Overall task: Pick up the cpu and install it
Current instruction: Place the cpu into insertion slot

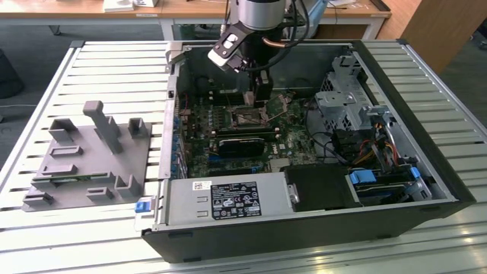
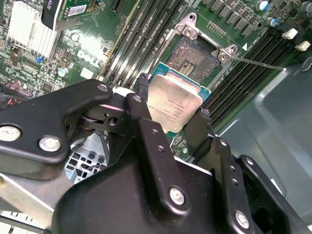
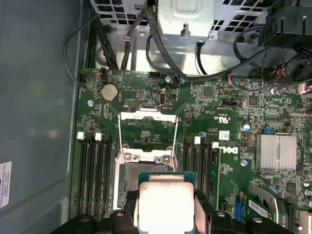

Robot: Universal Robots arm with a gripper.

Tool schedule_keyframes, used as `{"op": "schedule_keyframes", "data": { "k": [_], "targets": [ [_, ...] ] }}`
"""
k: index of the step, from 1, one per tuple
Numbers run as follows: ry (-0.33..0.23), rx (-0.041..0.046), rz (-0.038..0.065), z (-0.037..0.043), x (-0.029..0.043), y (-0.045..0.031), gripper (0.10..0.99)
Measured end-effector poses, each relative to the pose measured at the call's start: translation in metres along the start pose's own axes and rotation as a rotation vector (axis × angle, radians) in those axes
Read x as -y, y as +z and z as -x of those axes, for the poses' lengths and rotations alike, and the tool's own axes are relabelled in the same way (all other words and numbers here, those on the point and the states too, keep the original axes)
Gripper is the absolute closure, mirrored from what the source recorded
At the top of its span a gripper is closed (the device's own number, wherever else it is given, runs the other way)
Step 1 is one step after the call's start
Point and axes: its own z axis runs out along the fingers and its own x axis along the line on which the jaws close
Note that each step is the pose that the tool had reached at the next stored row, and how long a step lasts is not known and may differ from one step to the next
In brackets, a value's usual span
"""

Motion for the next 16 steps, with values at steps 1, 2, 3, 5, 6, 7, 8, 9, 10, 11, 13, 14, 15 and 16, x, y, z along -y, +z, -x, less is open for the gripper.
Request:
{"op": "schedule_keyframes", "data": {
  "k": [1, 2, 3, 5, 6, 7, 8, 9, 10, 11, 13, 14, 15, 16],
  "targets": [
    [0.000, 0.0000, 0.000, 0.0000, 0.0000, 0.0008, 0.545],
    [0.000, 0.0000, 0.000, 0.0000, 0.0001, 0.0016, 0.545],
    [0.000, -0.0001, 0.000, -0.0001, 0.0001, 0.0023, 0.545],
    [0.000, 0.0000, 0.000, -0.0001, 0.0002, 0.0036, 0.545],
    [0.000, 0.0000, 0.000, -0.0001, 0.0002, 0.0042, 0.545],
    [0.000, 0.0000, 0.000, -0.0001, 0.0003, 0.0050, 0.545],
    [0.000, 0.0000, 0.000, -0.0001, 0.0003, 0.0057, 0.545],
    [0.000, 0.0000, 0.000, -0.0001, 0.0003, 0.0065, 0.545],
    [0.000, 0.0000, 0.000, -0.0001, 0.0004, 0.0071, 0.545],
    [0.000, -0.0001, 0.000, -0.0001, 0.0004, 0.0078, 0.545],
    [0.000, 0.0000, 0.000, -0.0001, 0.0004, 0.0087, 0.545],
    [0.000, 0.0001, 0.000, -0.0001, 0.0005, 0.0091, 0.545],
    [0.000, 0.0000, 0.000, -0.0001, 0.0005, 0.0095, 0.545],
    [0.000, -0.0001, 0.000, -0.0001, 0.0005, 0.0100, 0.545]
  ]
}}
